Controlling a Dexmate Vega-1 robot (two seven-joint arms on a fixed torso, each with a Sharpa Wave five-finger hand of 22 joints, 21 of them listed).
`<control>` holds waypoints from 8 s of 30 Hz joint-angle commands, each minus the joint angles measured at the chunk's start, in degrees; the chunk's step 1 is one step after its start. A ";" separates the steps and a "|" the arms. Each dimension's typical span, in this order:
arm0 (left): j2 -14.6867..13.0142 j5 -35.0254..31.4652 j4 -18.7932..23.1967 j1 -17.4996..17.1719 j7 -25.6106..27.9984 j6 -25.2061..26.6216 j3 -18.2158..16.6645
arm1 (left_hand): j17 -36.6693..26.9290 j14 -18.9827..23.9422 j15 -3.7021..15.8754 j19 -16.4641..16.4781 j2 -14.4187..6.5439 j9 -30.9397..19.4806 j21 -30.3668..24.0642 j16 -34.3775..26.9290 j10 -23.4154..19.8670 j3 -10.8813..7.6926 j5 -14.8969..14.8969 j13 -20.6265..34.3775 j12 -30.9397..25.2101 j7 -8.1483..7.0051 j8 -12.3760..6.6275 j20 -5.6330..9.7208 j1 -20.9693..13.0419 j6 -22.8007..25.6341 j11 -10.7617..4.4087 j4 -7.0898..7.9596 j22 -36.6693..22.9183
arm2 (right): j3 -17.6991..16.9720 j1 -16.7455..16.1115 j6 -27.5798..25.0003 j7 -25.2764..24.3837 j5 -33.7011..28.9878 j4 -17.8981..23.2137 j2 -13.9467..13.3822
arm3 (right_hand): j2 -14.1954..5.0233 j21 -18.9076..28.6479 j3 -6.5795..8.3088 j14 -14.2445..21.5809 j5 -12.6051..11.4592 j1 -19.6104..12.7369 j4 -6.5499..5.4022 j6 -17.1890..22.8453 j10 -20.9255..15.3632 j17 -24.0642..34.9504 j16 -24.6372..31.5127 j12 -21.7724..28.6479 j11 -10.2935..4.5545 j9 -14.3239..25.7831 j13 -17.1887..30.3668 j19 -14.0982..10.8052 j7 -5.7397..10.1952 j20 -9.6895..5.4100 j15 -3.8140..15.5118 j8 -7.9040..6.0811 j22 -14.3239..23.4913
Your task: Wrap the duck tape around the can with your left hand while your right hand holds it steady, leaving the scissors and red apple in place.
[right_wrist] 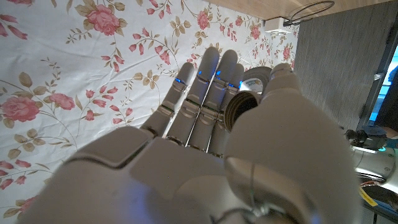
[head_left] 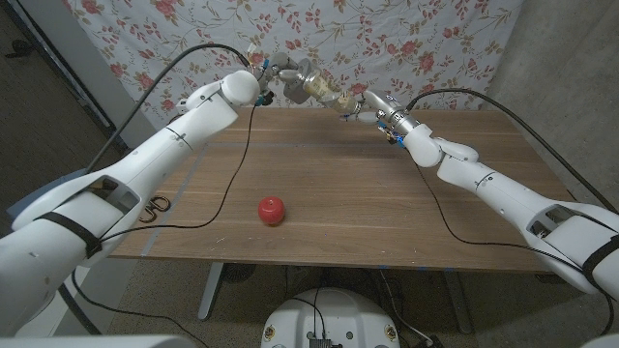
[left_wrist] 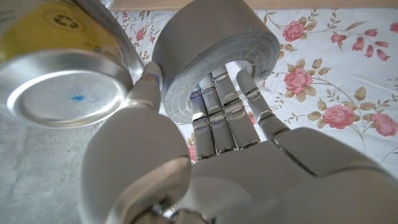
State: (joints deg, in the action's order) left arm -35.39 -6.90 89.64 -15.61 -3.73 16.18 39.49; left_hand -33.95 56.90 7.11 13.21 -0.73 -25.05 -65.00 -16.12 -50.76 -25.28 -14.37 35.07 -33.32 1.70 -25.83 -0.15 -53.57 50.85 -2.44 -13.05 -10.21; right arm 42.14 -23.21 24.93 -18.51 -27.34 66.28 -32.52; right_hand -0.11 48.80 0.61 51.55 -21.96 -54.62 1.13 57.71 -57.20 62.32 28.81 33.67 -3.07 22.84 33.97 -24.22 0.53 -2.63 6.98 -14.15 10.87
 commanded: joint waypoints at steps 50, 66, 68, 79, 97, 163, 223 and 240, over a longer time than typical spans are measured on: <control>5.78 -7.38 -2.23 6.35 -16.72 -20.21 -0.31 | 4.58 -5.84 6.80 -2.93 -6.54 12.29 -3.57 2.60 -9.59 10.12 -5.72 -6.11 16.84 -13.14 1.50 1.34 -24.22 12.25 -9.11 5.78 -1.07 | 0.62 2.56 2.93 8.91 3.16 -1.60 0.22 | -8.48 0.49 -2.11 0.70 -1.92 -9.05 -0.85 5.45 -0.50 -0.83 -1.85 -0.68 0.42 0.25 0.11 0.33 5.10 -6.55 5.48 0.59 0.05; 6.16 -12.98 0.87 5.87 -13.87 -21.43 0.64 | 3.94 -4.56 6.82 -3.17 -6.98 11.82 -4.81 1.19 -10.83 12.99 -3.27 -4.72 18.07 -13.28 -0.64 1.62 -25.95 14.58 -9.14 5.64 -0.78 | 1.64 2.70 2.99 9.82 0.62 -0.20 0.15 | -8.59 0.56 -2.52 0.69 -2.18 -9.49 -1.05 5.50 -0.49 -1.03 -2.40 -0.98 0.28 0.31 0.11 0.52 5.15 -6.53 5.47 0.69 0.04; 6.04 -13.31 1.24 6.10 -14.94 -21.26 0.96 | 4.08 -4.66 6.82 -3.47 -7.29 12.32 -4.80 1.30 -10.75 13.54 -2.97 -4.44 18.64 -12.99 -0.11 1.38 -26.34 13.61 -9.12 5.78 -0.69 | 1.46 2.55 2.82 9.67 0.60 0.06 0.11 | -8.59 0.58 -2.56 0.71 -2.20 -9.52 -1.07 5.53 -0.47 -1.04 -2.44 -1.00 0.37 0.33 0.14 0.51 5.12 -6.52 5.47 0.68 0.04; 5.25 -13.06 3.10 5.97 -18.69 -20.23 0.93 | 4.53 -5.24 6.81 -3.96 -7.98 12.66 -4.66 1.83 -10.15 14.14 -2.32 -4.24 19.76 -12.89 0.59 0.86 -26.87 12.15 -9.05 6.07 -0.52 | 1.23 3.12 0.83 17.41 4.05 1.76 -0.43 | -8.65 0.63 -2.89 0.79 -2.34 -9.73 -1.29 5.57 -0.50 -1.17 -2.76 -1.13 0.30 0.29 0.23 0.60 5.03 -6.46 5.45 0.78 0.03; 3.16 -17.43 6.17 2.71 -16.06 -16.30 -0.32 | 4.60 -4.96 6.81 -4.07 -8.17 12.79 -4.56 1.63 -10.75 14.77 -1.16 -3.90 20.25 -13.07 0.55 0.97 -27.27 12.37 -9.08 6.17 -0.50 | -0.16 3.63 -7.38 17.23 7.12 -1.16 1.12 | -8.92 0.77 -3.33 0.97 -2.50 -10.03 -1.69 5.56 -0.86 -1.38 -3.23 -1.39 0.74 0.42 0.08 0.62 4.67 -6.33 5.34 0.86 0.03; -1.99 -18.63 11.45 -5.33 -16.04 -4.76 -3.32 | 4.02 -4.83 6.77 -4.71 -8.69 12.53 -5.82 1.05 -10.76 14.58 2.70 -2.93 20.90 -11.42 0.63 0.19 -28.20 12.01 -8.83 5.68 -0.53 | 8.06 7.85 -38.33 32.60 -3.68 6.43 -2.28 | -3.90 -11.11 -9.85 -44.69 2.31 1.85 -7.48 -48.78 49.76 -31.38 -18.46 -23.61 1.08 -10.36 -12.80 17.63 3.89 5.55 -4.14 4.37 -0.86; -0.88 -34.24 1.37 2.50 -39.70 3.96 9.83 | 17.51 -29.79 2.24 -12.71 -5.19 12.70 0.19 6.36 12.65 11.25 4.20 -11.15 23.09 -9.02 15.75 -5.73 -16.82 -17.64 -5.75 7.65 0.21 | -0.08 3.26 -24.43 13.21 8.32 1.31 -2.50 | -8.38 -25.98 -8.28 -59.75 7.41 15.03 -8.06 -53.70 58.83 -39.49 -16.98 -22.09 2.27 -11.23 -17.83 35.20 5.33 13.56 -8.07 2.60 -0.91; -0.77 -33.65 4.00 2.65 -45.66 5.47 6.17 | 22.24 -48.87 -10.11 -20.53 0.52 13.57 10.23 5.07 37.08 22.29 -0.65 -15.40 22.40 -1.45 15.51 -11.58 1.43 -42.70 3.97 14.72 0.07 | -1.09 2.08 -24.31 12.88 8.69 3.48 -3.24 | -8.03 -26.22 -8.40 -59.13 7.58 15.90 -8.03 -53.36 58.19 -40.14 -16.74 -21.83 2.09 -11.27 -18.24 34.10 5.33 13.39 -7.81 2.52 -0.90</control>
State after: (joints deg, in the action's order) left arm -35.81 -41.85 90.81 -12.16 -48.22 20.13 49.36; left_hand -11.51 8.57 -2.58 -6.37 -0.03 -11.44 -55.55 -10.65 -14.75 -3.60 -14.33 19.75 -10.62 0.01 -9.91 -11.54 -53.59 8.96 0.96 0.70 -10.00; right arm 41.89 -20.23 0.15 -5.07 -19.15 68.36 -35.24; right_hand -8.03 22.83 -7.72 -7.78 -14.40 -38.93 -6.78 4.01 1.29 22.04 11.70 11.26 -0.82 11.46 15.68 9.82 5.73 10.96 -1.00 -11.28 9.88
